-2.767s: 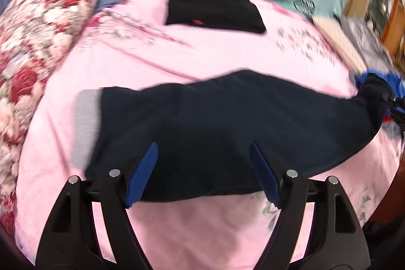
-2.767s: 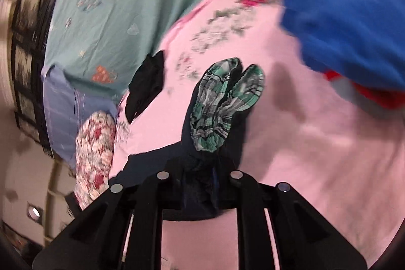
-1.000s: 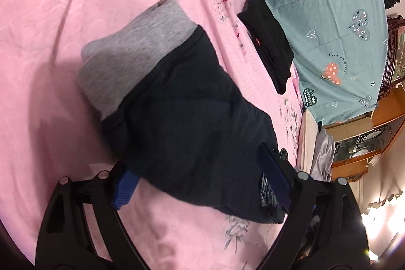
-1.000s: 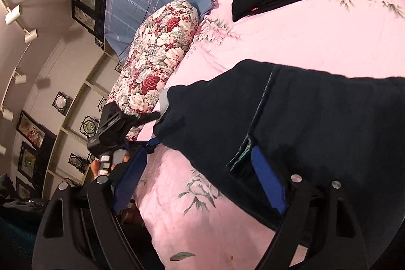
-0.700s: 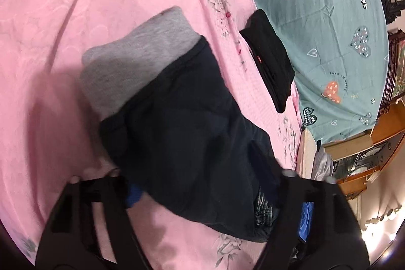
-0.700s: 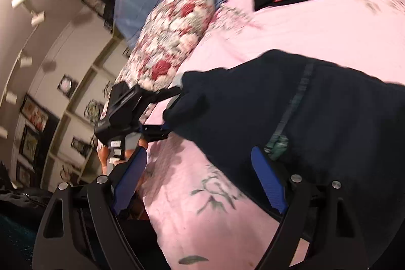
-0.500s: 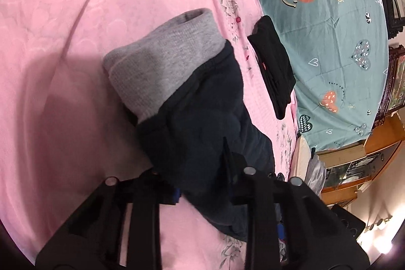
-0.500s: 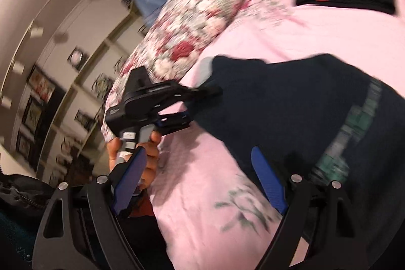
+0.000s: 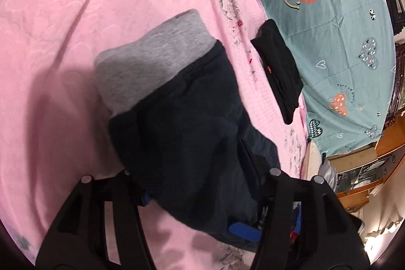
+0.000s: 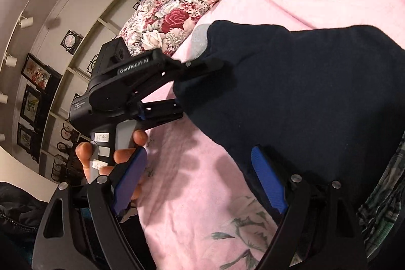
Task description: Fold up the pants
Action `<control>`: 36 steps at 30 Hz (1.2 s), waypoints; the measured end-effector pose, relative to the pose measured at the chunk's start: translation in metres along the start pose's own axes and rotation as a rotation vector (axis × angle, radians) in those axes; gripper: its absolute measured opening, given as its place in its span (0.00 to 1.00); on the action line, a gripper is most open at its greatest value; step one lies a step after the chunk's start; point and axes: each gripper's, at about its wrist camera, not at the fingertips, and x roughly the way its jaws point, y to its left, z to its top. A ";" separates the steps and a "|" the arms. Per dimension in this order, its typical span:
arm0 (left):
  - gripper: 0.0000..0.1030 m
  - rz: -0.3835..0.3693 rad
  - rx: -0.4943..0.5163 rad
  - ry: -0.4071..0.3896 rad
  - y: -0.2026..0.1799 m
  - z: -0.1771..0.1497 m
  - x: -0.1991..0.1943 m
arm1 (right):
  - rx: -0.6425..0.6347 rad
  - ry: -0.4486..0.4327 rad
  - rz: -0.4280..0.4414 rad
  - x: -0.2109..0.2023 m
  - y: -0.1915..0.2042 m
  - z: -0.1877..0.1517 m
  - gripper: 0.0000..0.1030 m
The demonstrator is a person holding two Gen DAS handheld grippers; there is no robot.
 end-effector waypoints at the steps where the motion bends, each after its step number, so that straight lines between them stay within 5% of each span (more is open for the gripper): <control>1: 0.42 -0.013 -0.006 0.000 0.001 0.001 0.001 | -0.004 0.001 0.000 0.001 0.001 0.000 0.82; 3: 0.23 -0.034 -0.005 0.012 0.005 0.004 0.003 | -0.010 0.001 0.000 0.002 0.002 0.000 0.82; 11: 0.19 -0.024 0.059 -0.025 -0.008 0.002 -0.004 | 0.043 0.025 0.004 0.002 -0.005 -0.002 0.83; 14: 0.19 0.024 0.174 -0.080 -0.033 -0.003 -0.015 | 0.104 -0.032 0.043 -0.031 -0.011 -0.003 0.83; 18: 0.19 0.128 0.439 -0.166 -0.097 -0.026 -0.023 | 0.142 -0.220 0.018 -0.114 -0.024 -0.017 0.83; 22: 0.18 0.129 0.735 -0.204 -0.169 -0.074 -0.021 | 0.194 -0.419 -0.049 -0.208 -0.039 -0.056 0.89; 26: 0.18 0.073 1.006 -0.115 -0.226 -0.138 -0.002 | 0.245 -0.554 -0.125 -0.268 -0.056 -0.105 0.89; 29: 0.18 0.064 1.204 0.017 -0.248 -0.200 0.031 | 0.332 -0.630 -0.102 -0.289 -0.078 -0.141 0.89; 36: 0.21 0.155 1.451 0.180 -0.243 -0.282 0.081 | 0.427 -0.670 -0.064 -0.294 -0.105 -0.181 0.89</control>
